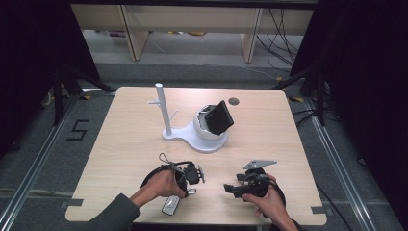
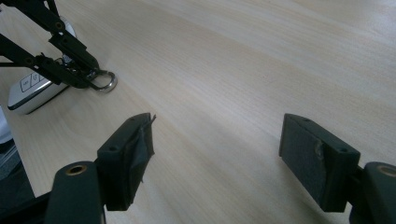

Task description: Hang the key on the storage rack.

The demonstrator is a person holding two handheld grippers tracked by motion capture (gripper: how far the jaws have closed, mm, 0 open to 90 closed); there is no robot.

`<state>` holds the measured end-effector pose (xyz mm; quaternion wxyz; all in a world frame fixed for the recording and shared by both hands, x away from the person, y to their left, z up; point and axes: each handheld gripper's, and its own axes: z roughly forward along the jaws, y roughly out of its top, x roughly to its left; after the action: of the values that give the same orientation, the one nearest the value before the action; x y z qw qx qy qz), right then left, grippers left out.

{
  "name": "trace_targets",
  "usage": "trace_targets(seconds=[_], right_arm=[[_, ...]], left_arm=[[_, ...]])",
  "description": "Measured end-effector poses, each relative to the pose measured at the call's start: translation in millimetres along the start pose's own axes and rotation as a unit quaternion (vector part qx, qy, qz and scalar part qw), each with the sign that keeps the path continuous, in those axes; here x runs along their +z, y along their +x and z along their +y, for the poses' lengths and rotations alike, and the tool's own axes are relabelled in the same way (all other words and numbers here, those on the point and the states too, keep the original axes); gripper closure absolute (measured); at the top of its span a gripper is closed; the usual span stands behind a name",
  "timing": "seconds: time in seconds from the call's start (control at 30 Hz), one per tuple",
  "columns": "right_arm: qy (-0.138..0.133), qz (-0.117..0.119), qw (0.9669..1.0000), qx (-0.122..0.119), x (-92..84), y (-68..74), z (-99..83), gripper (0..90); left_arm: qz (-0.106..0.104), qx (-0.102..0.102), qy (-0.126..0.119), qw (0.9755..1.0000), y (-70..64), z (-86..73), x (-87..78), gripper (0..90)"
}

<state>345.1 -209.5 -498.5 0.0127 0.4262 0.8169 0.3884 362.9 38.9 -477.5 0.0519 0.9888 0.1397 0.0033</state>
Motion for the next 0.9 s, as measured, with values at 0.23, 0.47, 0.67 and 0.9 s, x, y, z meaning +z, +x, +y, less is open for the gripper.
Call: trace_targets(seconds=[0.23,0.47,0.67,0.9], right_arm=[[-0.003,-0.004,1.0,0.006,0.3,-0.9,-0.4,27.5],[0.0,0.0,1.0,0.004,0.0,-1.8,0.0,27.5],[-0.001,0.003,1.0,0.006,0.2,-2.0,0.0,27.5],[-0.001,-0.002,1.0,0.004,0.5,-2.2,0.0,28.0]], left_arm=[[-0.01,0.006,-0.01,0.9999,1.2,-1.8,-2.5,75.1],[-0.01,-0.011,-0.029,0.9995,7.2,-8.6,-17.0,75.0],[0.007,-0.027,-0.058,0.9979,19.3,-20.1,-39.3,75.0],[0.03,-0.057,-0.058,0.9962,36.3,-35.9,-71.6,75.1]])
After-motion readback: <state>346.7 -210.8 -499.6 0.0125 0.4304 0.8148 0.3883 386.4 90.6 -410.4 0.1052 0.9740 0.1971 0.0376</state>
